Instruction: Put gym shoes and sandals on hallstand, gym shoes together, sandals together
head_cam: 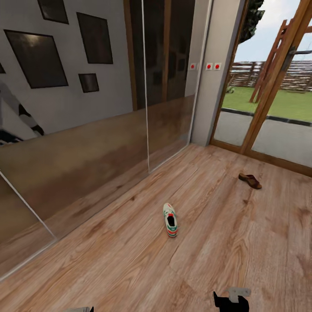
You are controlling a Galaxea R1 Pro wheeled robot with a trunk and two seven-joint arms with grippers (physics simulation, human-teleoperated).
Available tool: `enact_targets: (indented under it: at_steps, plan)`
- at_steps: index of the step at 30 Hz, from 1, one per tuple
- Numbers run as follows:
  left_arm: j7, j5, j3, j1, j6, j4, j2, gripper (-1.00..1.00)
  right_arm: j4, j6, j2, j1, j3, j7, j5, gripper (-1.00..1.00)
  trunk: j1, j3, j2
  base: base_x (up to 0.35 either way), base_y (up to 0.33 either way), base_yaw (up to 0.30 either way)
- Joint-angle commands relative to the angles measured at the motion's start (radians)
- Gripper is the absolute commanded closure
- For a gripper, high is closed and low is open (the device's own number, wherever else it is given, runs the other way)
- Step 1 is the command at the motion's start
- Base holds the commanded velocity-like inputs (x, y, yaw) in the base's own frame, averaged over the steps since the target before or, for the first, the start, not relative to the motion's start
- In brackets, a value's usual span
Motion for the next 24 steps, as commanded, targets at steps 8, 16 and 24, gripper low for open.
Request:
enact_targets:
  at_steps: [8, 16, 24]
  plan:
    - [-0.01, 0.01, 0.004, 0.0, -0.001, 0.001, 0.0, -1.0, 0.001, -0.003, 0.001, 0.0, -0.006, -0.004, 0.01, -1.0, 0.0, -0.001, 0.0, 0.009, -0.269, 0.209]
    - [-0.01, 0.011, 0.004, 0.0, -0.001, 0.001, 0.0, -1.0, 0.001, -0.002, 0.001, 0.0, -0.006, -0.004, 0.01, -1.0, 0.0, -0.001, 0.0, 0.001, -0.271, 0.264]
    - [-0.01, 0.012, 0.004, 0.0, -0.001, 0.001, 0.0, -1.0, 0.0, -0.002, 0.001, -0.001, -0.006, -0.004, 0.01, -1.0, 0.0, -0.001, 0.0, 0.0, -0.271, 0.267]
